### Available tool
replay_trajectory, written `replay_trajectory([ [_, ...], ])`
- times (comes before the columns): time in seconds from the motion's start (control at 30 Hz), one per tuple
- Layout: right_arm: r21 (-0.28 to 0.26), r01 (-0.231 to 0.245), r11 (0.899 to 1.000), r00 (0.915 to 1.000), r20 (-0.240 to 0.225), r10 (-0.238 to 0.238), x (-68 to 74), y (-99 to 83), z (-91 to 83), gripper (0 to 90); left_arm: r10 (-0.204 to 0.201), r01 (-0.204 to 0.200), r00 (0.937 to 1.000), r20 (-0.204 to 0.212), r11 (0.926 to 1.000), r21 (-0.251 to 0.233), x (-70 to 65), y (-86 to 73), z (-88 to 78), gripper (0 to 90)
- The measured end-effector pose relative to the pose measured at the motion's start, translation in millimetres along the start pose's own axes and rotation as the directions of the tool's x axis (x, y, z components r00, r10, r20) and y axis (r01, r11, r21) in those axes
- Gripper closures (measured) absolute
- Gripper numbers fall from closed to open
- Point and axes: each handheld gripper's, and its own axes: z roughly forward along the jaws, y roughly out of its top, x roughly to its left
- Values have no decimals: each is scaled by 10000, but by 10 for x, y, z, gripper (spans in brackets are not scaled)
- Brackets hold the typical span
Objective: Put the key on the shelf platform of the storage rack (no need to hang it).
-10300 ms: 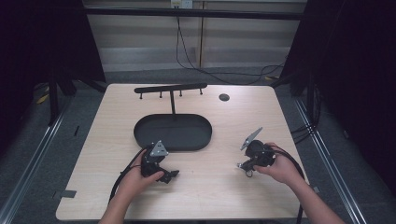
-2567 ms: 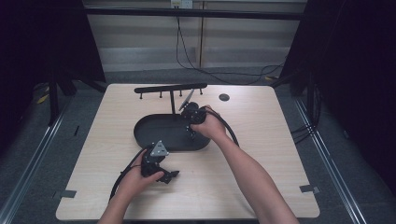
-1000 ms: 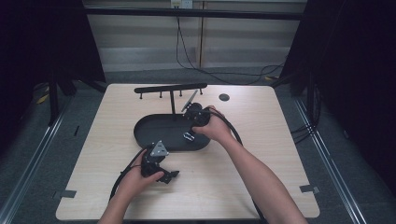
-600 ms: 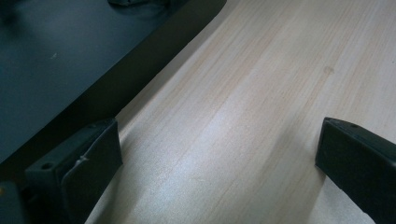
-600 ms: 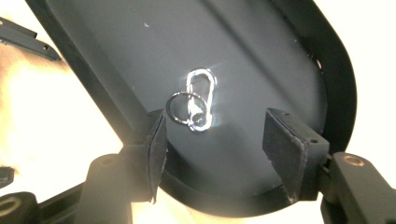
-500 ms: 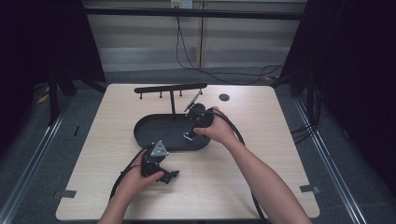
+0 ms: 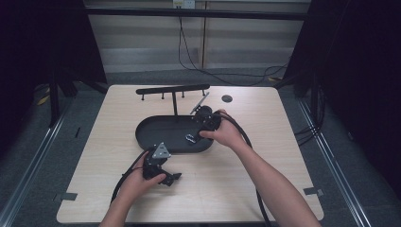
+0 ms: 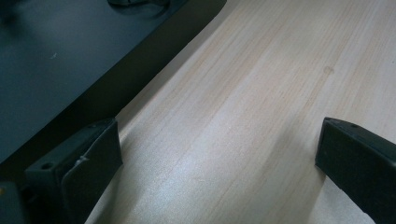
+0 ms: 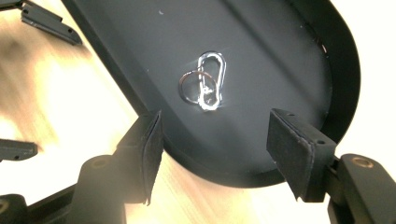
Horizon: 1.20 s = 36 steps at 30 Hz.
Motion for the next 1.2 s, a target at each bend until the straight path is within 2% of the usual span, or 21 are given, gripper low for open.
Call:
replay_trajectory([
  [0.03, 9, -133, 9999, 9999, -27, 133, 13, -8, -12, 368, -23, 23, 10000, 9, 10000, -6, -1, -1, 1, 0],
  [0.1, -99, 15, 9999, 10000, -19, -15, 7, -29, -31, 365, -28, 28, 10000, 12, 10000, -6, -2, 0, 1, 0],
  [0.4, -286, -213, 9994, 9997, -157, 209, -14, -147, -127, 361, 56, -56, 10000, 23, 10000, 39, 4, 0, -2, 0],
  [0.57, -350, -70, 9994, 9999, -138, 65, -23, -203, -162, 354, 87, -87, 10000, 10, 9999, 77, 5, 1, -4, 0],
  [0.77, -420, -245, 9988, 9996, -137, 239, -28, -275, -210, 346, -4, 4, 10000, 3, 10000, 14, 0, 0, -1, 0],
  [0.87, -482, -286, 9984, 9995, -132, 280, -39, -317, -245, 345, 125, -125, 9999, 12, 9999, 108, 8, 1, -6, 0],
  [1.2, -507, -248, 9984, 9996, -169, 239, -37, -425, -301, 341, 109, -109, 9999, -24, 9999, 85, 5, 1, -4, 0],
])
